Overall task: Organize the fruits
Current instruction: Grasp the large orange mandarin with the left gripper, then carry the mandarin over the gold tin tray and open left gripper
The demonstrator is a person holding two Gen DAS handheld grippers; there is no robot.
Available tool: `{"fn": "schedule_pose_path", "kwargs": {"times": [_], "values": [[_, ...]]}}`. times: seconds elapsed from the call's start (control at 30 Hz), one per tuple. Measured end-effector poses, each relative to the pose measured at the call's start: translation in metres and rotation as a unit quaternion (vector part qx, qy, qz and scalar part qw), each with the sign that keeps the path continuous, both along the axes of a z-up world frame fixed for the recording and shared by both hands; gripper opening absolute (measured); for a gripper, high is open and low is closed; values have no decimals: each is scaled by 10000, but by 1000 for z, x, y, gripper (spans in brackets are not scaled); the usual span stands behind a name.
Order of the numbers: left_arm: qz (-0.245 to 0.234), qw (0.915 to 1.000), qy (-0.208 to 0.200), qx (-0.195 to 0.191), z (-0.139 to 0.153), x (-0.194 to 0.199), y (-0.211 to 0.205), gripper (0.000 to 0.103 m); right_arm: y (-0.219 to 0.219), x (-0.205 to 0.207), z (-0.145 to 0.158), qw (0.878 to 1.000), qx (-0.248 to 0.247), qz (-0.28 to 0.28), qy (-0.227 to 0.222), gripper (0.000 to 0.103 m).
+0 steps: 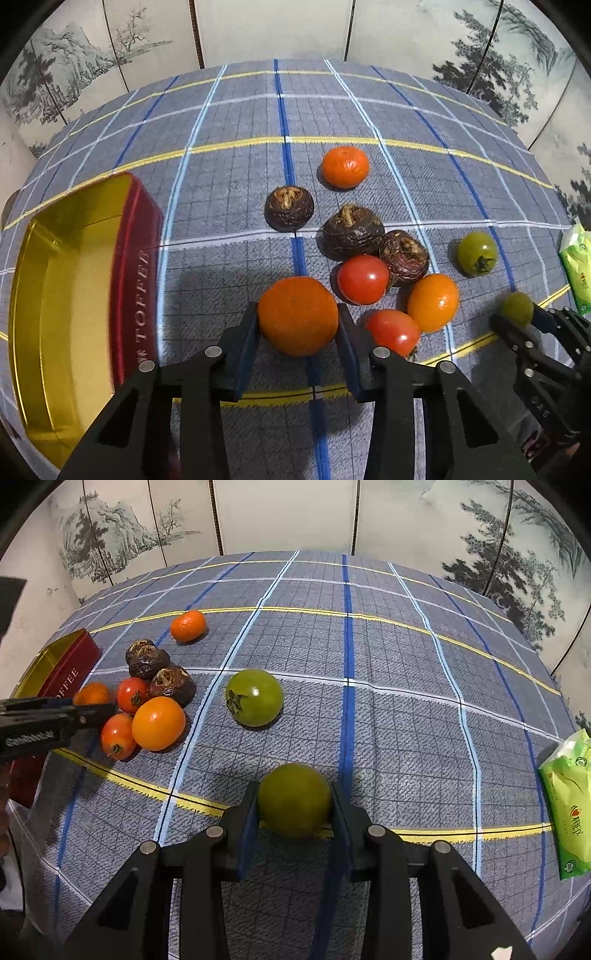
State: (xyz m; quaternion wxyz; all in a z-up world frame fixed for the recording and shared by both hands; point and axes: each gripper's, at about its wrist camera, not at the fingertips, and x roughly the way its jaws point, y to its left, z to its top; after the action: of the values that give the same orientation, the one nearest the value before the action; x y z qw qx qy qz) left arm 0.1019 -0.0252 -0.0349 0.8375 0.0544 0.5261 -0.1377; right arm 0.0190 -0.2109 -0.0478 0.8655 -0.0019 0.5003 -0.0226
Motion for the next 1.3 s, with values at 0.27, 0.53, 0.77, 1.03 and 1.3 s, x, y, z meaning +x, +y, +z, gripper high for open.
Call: {"fn": "schedule_pose_path", "kwargs": {"times": [0.27,0.53,0.77,1.03,1.3], "values": [[149,9988,-471,62,40,0,30,40,2,1,0,10000,-49,-47,34,35],[623,9917,-849,737,49,13,97,40,4,3,-1,9999,-56,-82,79,35],[974,9908,-506,794,21,18,143,41,4,5,0,9998,-62,-125,125,35],[1207,9905,-198,625,-4,22,167,41,4,7,0,9998,-69,-136,155,35],[1336,9893,-64,580,-15,25,172,41,5,7,-1,9998,-41,-146,152,35]]}}
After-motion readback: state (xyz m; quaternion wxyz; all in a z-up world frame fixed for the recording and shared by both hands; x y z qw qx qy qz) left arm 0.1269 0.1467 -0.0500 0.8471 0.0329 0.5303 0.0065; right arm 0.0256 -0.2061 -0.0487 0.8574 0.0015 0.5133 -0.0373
